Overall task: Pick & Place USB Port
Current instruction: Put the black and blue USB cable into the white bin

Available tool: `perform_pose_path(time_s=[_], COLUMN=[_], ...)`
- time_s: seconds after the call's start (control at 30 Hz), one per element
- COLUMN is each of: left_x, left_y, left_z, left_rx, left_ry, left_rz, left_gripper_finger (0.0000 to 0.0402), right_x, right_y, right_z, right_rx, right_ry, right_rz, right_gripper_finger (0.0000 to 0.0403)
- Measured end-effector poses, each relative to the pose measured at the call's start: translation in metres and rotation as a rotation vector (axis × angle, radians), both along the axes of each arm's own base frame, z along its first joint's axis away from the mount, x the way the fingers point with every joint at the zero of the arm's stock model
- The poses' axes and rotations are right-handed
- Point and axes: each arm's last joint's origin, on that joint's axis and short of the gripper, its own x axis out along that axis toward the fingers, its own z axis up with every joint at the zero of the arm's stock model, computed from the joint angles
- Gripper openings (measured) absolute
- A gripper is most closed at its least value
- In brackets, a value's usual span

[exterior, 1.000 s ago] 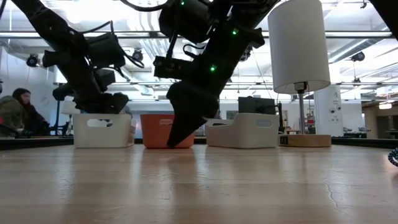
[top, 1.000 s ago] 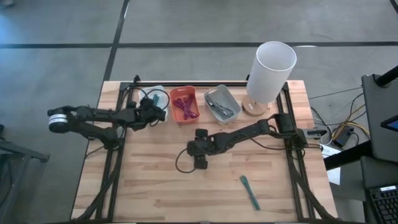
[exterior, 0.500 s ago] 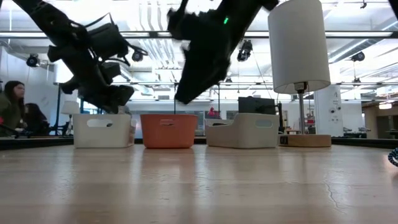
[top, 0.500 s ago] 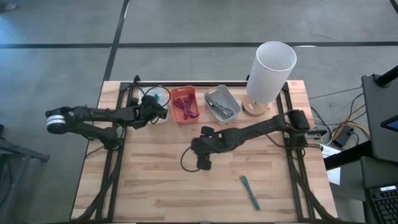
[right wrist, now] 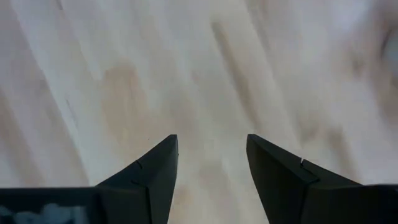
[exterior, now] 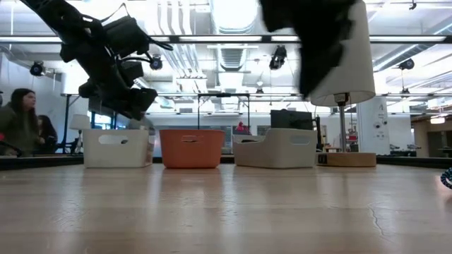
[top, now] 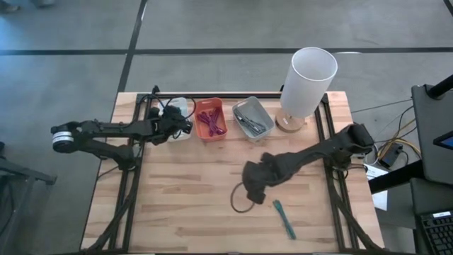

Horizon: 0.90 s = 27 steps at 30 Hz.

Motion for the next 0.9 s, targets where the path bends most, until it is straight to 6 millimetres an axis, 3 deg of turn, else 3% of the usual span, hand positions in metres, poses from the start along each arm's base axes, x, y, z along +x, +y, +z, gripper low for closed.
perform_pose_path(time_s=[0.23, 0.5, 0.9], left_x=[0.0, 0.0, 0.0], left_y=[0.0, 0.0, 0.0], left_z=[0.0, 0.0, 0.0], left_rx=[0.0, 0.0, -0.001], left_ry=[0.002, -0.002, -0.006], left_rz=[-0.001, 0.001, 0.003], left_gripper_finger=[0.0119, 0.012, 0.0119], right_x=[-0.037, -0.068, -0.072], right_y=[0.026, 0.053, 0.053], right_z=[-0.016, -0.042, -0.076], right_rx=[0.229, 0.408, 0.474], right_ry=[0.223, 0.458, 0.38], right_rz=[-0.177, -0.222, -0.228], right_gripper_finger=[0.0189, 0.0189, 0.0189])
